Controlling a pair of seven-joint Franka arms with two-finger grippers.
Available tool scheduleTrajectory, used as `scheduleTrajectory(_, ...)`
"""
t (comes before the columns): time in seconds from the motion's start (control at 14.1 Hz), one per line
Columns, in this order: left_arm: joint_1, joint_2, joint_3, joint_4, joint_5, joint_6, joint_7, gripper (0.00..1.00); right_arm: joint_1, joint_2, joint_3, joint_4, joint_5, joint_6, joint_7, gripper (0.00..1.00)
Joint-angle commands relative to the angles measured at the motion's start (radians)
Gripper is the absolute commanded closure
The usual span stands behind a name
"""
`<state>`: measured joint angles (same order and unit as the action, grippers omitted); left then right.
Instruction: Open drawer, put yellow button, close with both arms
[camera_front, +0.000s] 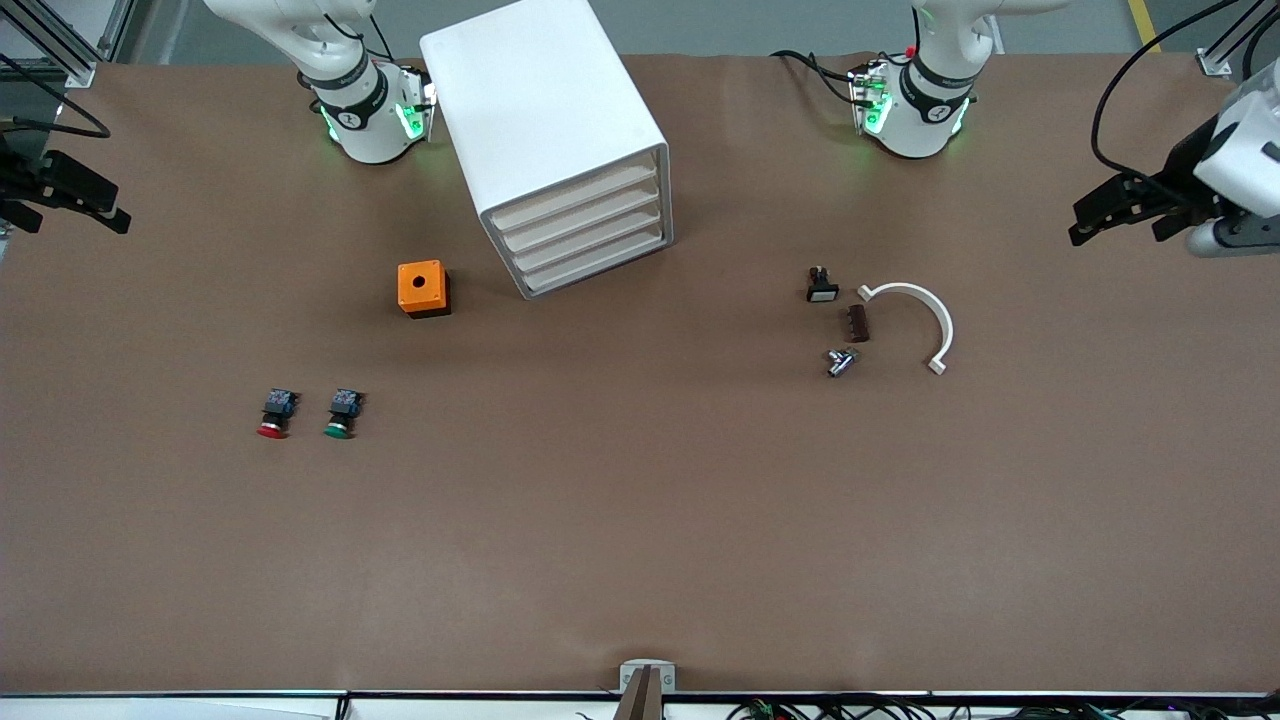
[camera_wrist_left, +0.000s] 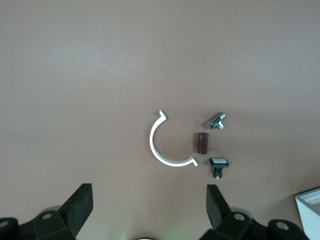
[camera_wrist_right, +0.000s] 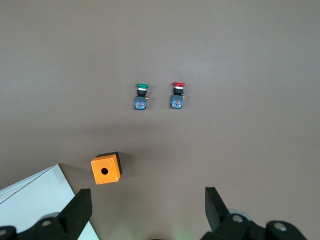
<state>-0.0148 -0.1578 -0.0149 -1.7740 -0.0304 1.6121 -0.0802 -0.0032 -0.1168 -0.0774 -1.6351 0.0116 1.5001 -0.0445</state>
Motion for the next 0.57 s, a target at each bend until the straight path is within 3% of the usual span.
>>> scheduleTrajectory(0.0,-0.010,0.000,0.006,0.057,0.014,-0.008,-0.006,0.00,-0.001,-0.020,-0.001,-0.012,-0.009,-0.001,-0.009,0.00)
scheduleTrajectory(0.5,-0.022,0.024,0.003,0.122,0.010,-0.008,-0.006,0.00,-0.006,-0.020,-0.002,-0.015,-0.009,-0.003,-0.009,0.00)
